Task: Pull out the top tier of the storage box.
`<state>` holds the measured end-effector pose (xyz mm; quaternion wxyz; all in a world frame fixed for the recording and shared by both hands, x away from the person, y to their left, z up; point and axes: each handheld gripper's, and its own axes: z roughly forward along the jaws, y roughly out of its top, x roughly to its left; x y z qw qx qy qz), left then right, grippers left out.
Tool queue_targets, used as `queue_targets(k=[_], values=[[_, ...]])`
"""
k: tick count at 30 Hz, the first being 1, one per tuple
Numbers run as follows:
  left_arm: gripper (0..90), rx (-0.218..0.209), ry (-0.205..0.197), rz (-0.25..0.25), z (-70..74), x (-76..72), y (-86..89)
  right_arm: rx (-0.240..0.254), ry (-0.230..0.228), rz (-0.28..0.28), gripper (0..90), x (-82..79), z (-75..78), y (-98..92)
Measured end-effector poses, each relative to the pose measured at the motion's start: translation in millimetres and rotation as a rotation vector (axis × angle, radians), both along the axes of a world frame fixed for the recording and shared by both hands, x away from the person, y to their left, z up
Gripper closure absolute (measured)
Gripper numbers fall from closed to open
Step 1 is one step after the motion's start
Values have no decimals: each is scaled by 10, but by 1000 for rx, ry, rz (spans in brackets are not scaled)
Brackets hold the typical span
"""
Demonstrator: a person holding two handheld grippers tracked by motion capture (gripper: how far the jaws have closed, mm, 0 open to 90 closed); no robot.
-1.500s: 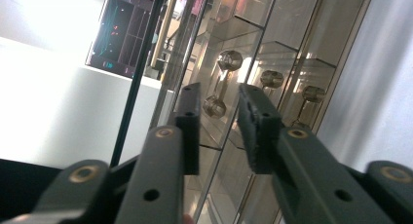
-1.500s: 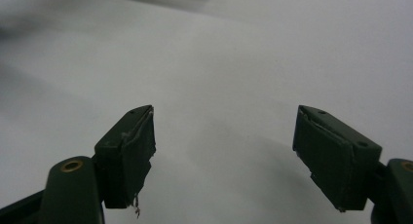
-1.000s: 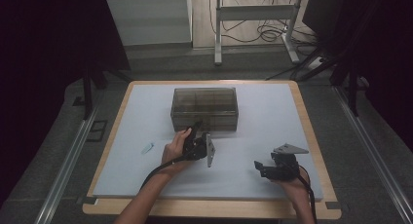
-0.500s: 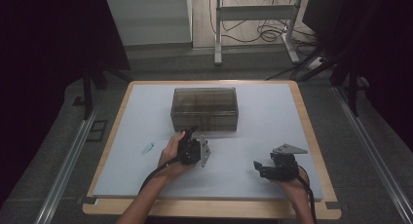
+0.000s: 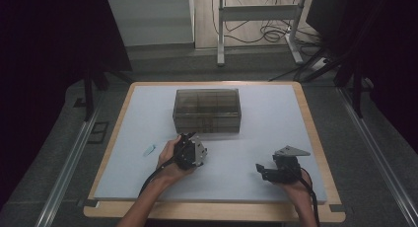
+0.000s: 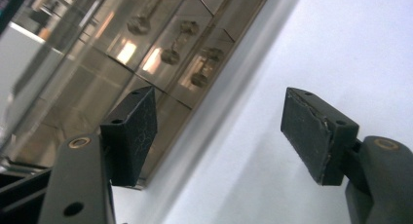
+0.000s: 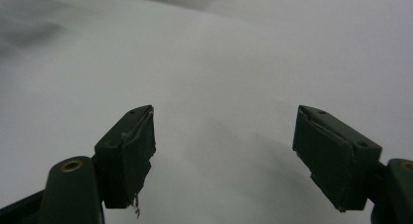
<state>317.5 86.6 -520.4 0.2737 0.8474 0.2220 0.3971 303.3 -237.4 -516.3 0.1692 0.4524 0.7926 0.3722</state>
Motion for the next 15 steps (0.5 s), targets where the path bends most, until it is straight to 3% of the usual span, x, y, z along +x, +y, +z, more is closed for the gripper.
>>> queue_targets(k=[8, 15], values=[[268, -78, 85, 13, -9, -55, 98, 14, -19, 20, 229, -12, 24, 31], [266, -106, 140, 13, -48, -99, 176, 15, -22, 23, 229, -17, 35, 42]])
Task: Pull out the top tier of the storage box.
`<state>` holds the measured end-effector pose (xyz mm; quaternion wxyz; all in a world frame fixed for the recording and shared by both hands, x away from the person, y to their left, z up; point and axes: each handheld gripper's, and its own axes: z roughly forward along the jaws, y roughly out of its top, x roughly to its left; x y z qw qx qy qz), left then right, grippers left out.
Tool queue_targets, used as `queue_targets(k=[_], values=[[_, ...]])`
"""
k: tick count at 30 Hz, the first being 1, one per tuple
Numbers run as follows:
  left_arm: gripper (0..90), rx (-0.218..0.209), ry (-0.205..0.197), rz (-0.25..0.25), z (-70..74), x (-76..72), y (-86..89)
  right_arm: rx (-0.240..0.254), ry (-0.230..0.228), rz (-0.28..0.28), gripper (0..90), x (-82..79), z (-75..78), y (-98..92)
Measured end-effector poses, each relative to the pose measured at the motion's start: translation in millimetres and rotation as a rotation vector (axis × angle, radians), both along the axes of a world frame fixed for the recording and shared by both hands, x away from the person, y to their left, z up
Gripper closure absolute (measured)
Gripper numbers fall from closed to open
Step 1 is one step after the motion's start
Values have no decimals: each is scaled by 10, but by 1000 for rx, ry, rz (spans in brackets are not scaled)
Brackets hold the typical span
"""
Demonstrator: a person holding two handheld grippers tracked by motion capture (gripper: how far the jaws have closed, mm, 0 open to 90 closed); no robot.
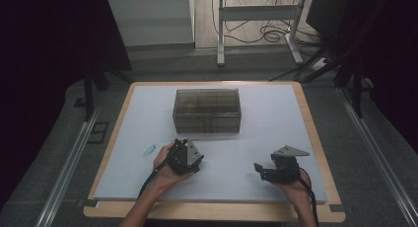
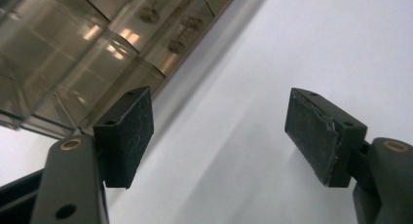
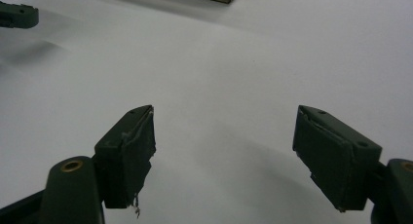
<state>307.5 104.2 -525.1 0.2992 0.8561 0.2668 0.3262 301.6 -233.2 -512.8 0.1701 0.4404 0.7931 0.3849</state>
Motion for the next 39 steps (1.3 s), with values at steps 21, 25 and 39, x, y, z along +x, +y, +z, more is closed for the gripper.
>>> queue_targets(k=[21, 25, 39], values=[[284, -129, 82, 19, 78, -47, 268, 14, -49, 41, 308, -25, 53, 84], [294, -146, 86, 33, 93, -39, 335, 18, -43, 58, 327, -9, 65, 98], [297, -226, 118, 66, 127, -34, 588, 15, -36, 95, 358, 69, 106, 185]])
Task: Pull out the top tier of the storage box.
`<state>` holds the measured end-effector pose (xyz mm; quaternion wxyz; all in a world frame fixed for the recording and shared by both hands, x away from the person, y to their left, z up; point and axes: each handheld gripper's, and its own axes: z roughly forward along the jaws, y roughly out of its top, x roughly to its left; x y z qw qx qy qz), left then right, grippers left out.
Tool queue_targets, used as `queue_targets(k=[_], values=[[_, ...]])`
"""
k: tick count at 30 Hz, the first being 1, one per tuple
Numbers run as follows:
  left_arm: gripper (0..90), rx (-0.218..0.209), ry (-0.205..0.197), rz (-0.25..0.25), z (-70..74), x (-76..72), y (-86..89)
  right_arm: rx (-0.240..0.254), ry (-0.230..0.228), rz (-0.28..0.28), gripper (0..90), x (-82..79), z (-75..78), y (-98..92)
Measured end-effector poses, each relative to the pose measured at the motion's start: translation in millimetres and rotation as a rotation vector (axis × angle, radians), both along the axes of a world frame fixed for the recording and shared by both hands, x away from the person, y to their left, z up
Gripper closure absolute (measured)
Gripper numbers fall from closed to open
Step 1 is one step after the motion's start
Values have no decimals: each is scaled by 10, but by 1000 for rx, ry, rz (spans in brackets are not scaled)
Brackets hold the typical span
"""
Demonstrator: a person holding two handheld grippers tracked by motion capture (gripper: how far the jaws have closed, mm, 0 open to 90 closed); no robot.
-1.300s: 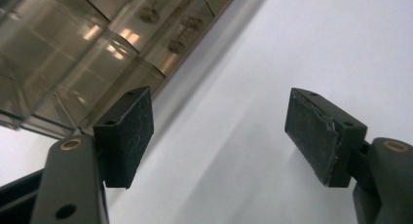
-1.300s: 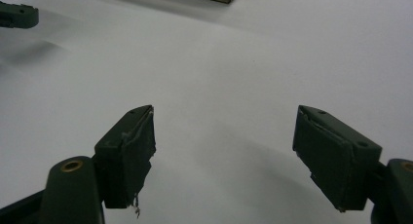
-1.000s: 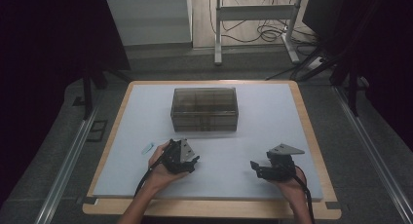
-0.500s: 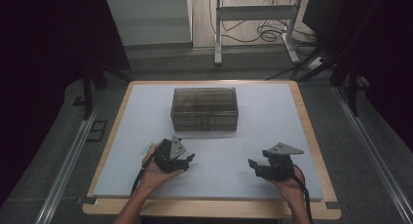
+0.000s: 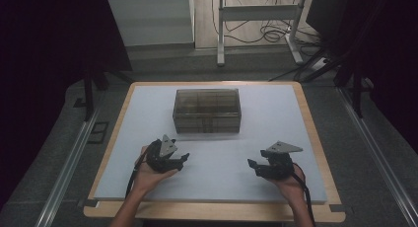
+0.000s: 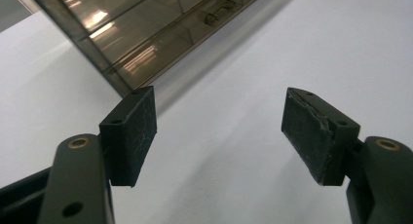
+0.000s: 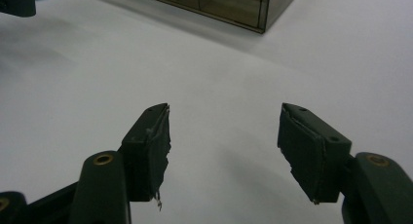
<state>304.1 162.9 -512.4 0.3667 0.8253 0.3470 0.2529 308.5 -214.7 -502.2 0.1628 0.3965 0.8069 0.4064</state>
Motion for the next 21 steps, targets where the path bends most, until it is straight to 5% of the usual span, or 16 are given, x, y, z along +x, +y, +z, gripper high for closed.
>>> queue_targets(k=[21], values=[[348, -28, 24, 24, 80, 93, 257, 23, -7, 53, 371, 134, 184, 93]])
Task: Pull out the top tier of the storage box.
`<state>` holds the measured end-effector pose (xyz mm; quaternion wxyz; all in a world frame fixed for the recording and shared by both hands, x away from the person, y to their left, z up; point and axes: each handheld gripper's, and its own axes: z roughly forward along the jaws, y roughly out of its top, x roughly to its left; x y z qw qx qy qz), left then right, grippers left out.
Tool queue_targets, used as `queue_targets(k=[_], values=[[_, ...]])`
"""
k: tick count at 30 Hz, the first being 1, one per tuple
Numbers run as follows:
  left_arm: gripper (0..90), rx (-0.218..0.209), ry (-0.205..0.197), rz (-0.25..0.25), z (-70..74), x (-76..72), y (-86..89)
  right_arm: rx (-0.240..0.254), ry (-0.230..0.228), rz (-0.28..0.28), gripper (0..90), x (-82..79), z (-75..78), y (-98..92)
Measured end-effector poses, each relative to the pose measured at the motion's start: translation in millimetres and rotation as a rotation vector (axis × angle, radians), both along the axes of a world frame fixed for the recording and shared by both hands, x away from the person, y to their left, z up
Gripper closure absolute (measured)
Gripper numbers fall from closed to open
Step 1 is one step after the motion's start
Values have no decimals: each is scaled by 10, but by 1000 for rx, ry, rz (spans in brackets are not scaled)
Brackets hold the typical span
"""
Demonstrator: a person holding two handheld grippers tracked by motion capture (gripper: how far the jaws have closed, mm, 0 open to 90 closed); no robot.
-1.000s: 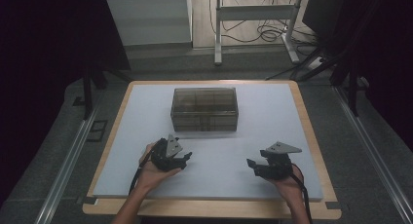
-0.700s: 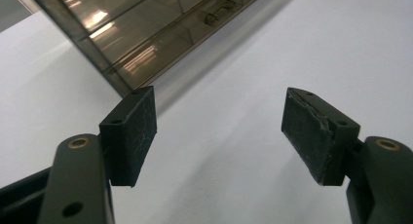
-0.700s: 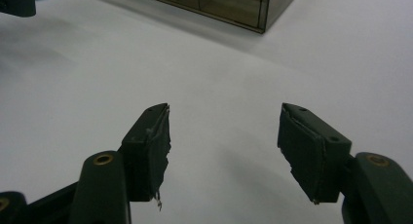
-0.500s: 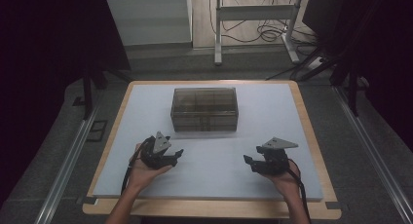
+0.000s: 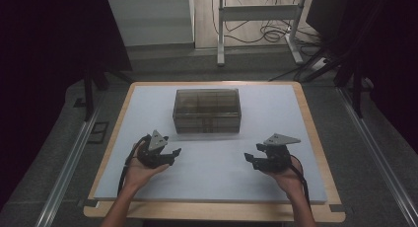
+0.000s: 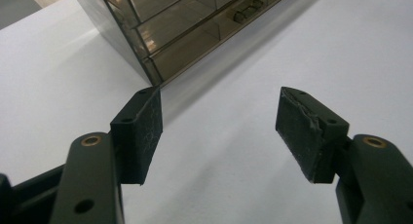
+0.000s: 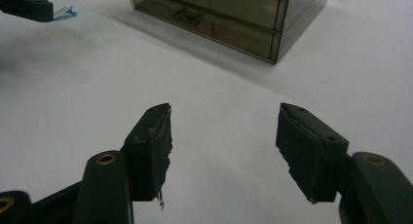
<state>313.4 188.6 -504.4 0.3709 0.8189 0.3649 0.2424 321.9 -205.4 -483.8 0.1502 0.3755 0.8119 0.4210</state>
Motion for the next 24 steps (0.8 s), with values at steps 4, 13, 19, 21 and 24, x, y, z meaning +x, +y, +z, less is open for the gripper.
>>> queue_targets(k=[4, 13, 19, 21, 24], values=[[351, -10, -1, 7, 16, 46, 43, -11, 1, 2, 371, 73, 30, 13], [339, -8, -2, 40, 35, 164, 142, -8, -10, 2, 356, 197, 117, 37], [315, -8, -15, 47, 64, 229, 167, -20, -24, 5, 355, 286, 178, 45], [322, -12, -22, 48, 82, 238, 175, -17, -28, 9, 355, 293, 202, 56], [330, -22, -27, 56, 105, 250, 185, -6, -30, 16, 356, 327, 208, 62]])
